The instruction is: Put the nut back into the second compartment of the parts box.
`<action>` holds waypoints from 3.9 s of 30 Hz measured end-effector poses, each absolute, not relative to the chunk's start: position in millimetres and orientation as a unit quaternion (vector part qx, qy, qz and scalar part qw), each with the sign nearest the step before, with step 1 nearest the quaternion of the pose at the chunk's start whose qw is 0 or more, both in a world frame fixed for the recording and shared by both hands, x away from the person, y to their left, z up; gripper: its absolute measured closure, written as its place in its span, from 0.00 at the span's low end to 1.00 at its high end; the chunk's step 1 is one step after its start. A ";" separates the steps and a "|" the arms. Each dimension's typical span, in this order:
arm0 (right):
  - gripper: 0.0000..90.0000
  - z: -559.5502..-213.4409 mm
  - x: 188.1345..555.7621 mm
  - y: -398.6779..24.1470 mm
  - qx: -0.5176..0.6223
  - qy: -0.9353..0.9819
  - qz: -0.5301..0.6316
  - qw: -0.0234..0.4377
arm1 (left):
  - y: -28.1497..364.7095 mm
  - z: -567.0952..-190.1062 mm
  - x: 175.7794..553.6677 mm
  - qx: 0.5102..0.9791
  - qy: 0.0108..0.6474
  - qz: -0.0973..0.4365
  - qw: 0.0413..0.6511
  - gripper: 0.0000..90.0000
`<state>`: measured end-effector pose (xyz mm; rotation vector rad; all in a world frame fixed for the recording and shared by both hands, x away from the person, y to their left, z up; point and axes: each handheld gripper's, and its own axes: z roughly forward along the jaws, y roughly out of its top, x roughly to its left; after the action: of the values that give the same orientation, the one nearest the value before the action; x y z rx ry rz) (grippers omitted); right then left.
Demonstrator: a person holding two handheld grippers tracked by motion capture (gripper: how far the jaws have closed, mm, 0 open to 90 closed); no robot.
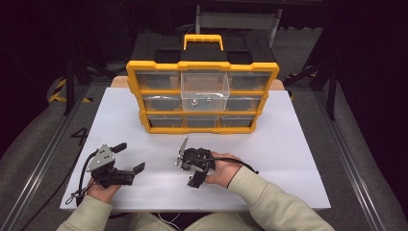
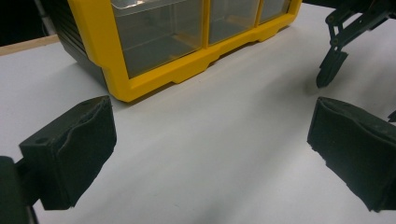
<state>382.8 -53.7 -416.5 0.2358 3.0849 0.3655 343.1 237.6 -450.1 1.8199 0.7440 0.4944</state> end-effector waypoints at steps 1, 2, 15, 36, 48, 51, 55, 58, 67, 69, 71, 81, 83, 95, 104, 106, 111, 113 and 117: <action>0.37 -417.9 382.5 -53.5 0.075 0.990 0.118 0.013 | 237.6 -450.1 343.1 0.762 0.311 0.207 0.529 0.02; 0.38 -419.2 381.9 -53.0 0.075 0.990 0.118 0.010 | 237.6 -450.1 343.0 0.762 0.311 0.207 0.529 0.02; 0.69 -424.8 381.2 -50.3 0.068 0.991 0.114 0.013 | 237.6 -450.1 343.0 0.762 0.311 0.207 0.529 0.02; 0.78 -352.2 371.5 -47.7 0.033 0.992 0.123 0.023 | 237.7 -450.0 343.1 0.762 0.312 0.207 0.529 0.02; 0.78 -286.2 368.7 -47.8 0.019 0.990 0.132 0.040 | 238.1 -449.7 343.0 0.761 0.311 0.207 0.530 0.02; 0.78 -275.3 368.8 -48.7 0.022 0.990 0.132 0.042 | 238.1 -449.7 343.0 0.761 0.311 0.207 0.530 0.02; 0.78 -262.1 369.8 -50.0 0.023 0.989 0.135 0.047 | 238.1 -449.7 343.1 0.762 0.311 0.207 0.529 0.02; 0.78 -251.5 370.9 -51.1 0.024 0.989 0.137 0.051 | 238.0 -449.7 343.0 0.761 0.311 0.207 0.530 0.02; 0.78 -221.0 378.0 -55.7 0.032 0.988 0.140 0.063 | 238.1 -449.7 343.0 0.761 0.310 0.207 0.530 0.02; 0.78 -213.8 379.4 -57.1 0.036 0.987 0.144 0.068 | 238.1 -449.7 343.0 0.762 0.310 0.207 0.530 0.02; 0.78 -209.0 380.3 -58.0 0.036 0.986 0.144 0.070 | 238.1 -449.7 343.0 0.762 0.310 0.207 0.530 0.02; 0.78 -180.0 386.5 -60.7 0.045 0.984 0.152 0.081 | 237.7 -449.8 343.0 0.762 0.310 0.208 0.529 0.02; 0.78 -176.0 388.3 -60.4 0.047 0.984 0.151 0.082 | 237.9 -449.8 343.1 0.762 0.310 0.209 0.529 0.02; 0.78 -148.1 408.1 -61.5 0.065 0.982 0.153 0.091 | 238.5 -449.5 342.9 0.761 0.310 0.208 0.530 0.02; 0.78 -131.5 427.6 -65.6 0.091 0.977 0.162 0.101 | 238.4 -449.7 343.2 0.761 0.310 0.208 0.531 0.02; 0.78 -127.9 435.6 -66.1 0.101 0.976 0.158 0.107 | 238.4 -449.7 343.1 0.760 0.310 0.208 0.532 0.02; 0.78 -124.7 445.4 -67.2 0.114 0.974 0.156 0.115 | 238.5 -449.8 343.2 0.758 0.312 0.210 0.533 0.02; 0.78 -126.2 454.5 -67.9 0.128 0.973 0.149 0.120 | 238.5 -449.9 343.2 0.759 0.312 0.209 0.532 0.02; 0.78 -128.7 463.2 -68.7 0.140 0.971 0.144 0.128 | 238.3 -450.0 343.2 0.759 0.312 0.208 0.533 0.02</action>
<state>463.2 -68.7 -128.7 0.4088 2.8259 0.4176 343.2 238.3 -450.0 1.8087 0.7437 0.4953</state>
